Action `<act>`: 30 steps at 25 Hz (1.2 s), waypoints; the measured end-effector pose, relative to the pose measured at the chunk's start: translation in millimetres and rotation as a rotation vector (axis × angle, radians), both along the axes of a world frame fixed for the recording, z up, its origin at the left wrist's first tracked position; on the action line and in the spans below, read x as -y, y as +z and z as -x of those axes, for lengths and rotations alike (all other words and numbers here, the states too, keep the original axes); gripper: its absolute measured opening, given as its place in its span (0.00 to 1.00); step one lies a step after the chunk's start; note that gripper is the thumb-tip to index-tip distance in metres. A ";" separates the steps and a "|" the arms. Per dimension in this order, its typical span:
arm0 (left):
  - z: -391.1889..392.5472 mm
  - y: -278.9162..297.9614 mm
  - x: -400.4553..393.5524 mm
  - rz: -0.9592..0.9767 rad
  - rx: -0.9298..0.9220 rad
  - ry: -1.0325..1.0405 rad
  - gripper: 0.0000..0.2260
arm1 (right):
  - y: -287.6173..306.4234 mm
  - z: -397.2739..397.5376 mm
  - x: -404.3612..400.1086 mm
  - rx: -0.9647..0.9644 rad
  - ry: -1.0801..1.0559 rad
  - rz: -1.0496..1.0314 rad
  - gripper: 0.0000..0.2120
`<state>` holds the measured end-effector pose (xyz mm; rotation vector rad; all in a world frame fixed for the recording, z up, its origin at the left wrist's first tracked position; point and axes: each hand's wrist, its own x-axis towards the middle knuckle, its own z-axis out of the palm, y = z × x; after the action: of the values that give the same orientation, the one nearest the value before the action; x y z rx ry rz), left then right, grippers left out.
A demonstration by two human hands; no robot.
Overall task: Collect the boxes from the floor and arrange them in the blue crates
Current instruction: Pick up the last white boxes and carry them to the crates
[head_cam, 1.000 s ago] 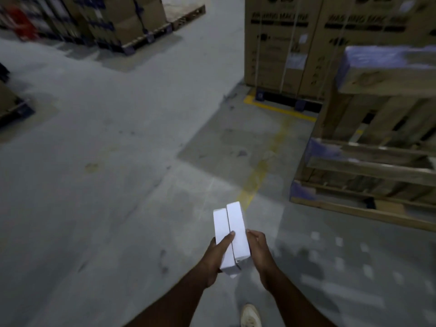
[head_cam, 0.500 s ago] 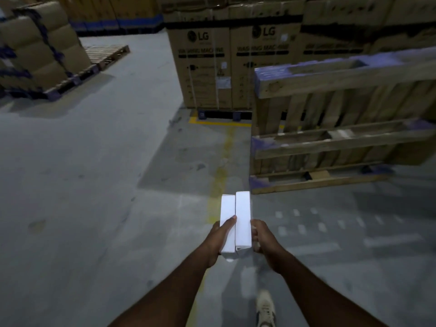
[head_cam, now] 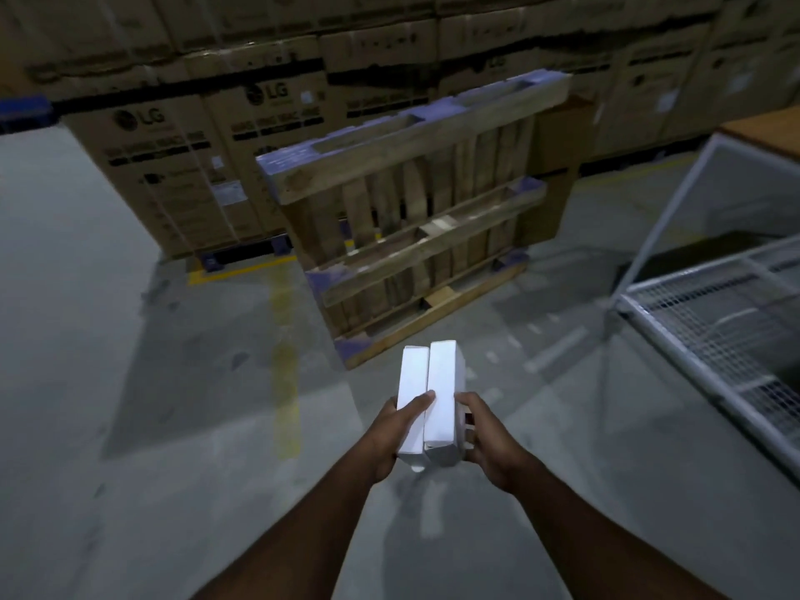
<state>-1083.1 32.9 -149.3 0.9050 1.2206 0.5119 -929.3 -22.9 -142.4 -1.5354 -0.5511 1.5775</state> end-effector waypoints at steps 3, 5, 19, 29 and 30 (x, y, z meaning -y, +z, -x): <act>-73.0 21.0 1.9 0.025 0.070 -0.034 0.15 | 3.1 -65.6 12.9 -0.024 -0.103 -0.038 0.29; -127.5 29.8 2.6 -0.017 0.113 -0.071 0.13 | 2.4 -115.5 23.7 -0.032 -0.172 -0.074 0.30; -426.4 40.2 21.4 0.060 0.299 -0.560 0.28 | 36.7 -385.8 119.9 0.065 -0.666 -0.163 0.43; -606.1 52.3 -4.4 -0.086 0.242 -0.922 0.36 | 49.3 -498.0 138.7 0.286 -1.079 -0.139 0.42; -625.0 54.2 -5.6 -0.111 0.244 -0.951 0.37 | 52.2 -508.8 140.3 0.314 -1.126 -0.129 0.42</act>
<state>-458.1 38.5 -95.1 1.3432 0.4420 -0.0849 -420.4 -163.2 -90.2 -1.5536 0.0931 0.4375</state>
